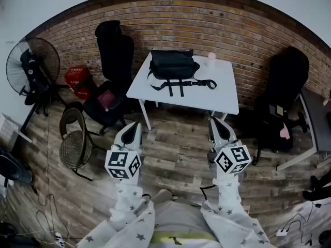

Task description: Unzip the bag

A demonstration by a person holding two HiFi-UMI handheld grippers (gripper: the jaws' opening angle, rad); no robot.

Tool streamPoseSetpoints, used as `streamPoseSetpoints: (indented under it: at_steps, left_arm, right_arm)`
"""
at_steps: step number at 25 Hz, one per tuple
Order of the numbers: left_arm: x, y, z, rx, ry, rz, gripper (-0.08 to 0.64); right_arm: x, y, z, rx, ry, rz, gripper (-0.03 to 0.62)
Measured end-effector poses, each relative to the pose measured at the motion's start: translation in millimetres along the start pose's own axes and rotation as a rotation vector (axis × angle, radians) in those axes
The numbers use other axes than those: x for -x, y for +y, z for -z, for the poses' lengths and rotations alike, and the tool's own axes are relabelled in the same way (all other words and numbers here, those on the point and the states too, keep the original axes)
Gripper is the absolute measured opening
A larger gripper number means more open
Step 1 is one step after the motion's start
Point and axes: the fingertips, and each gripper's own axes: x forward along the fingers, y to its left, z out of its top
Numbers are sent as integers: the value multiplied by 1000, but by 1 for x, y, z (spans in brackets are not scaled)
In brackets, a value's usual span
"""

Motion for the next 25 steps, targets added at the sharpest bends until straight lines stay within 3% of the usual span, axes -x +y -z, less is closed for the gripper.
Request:
streamPoseSetpoints:
  at_steps: [12,25]
  left_arm:
    - [-35,39,12,8,20,-46,-2]
    - [-149,119,9,38,27,-4,-2]
  right_arm:
    - [-60,-17,20,-30,19,-22,8]
    - [-185,-49,35,-54,30,1,8]
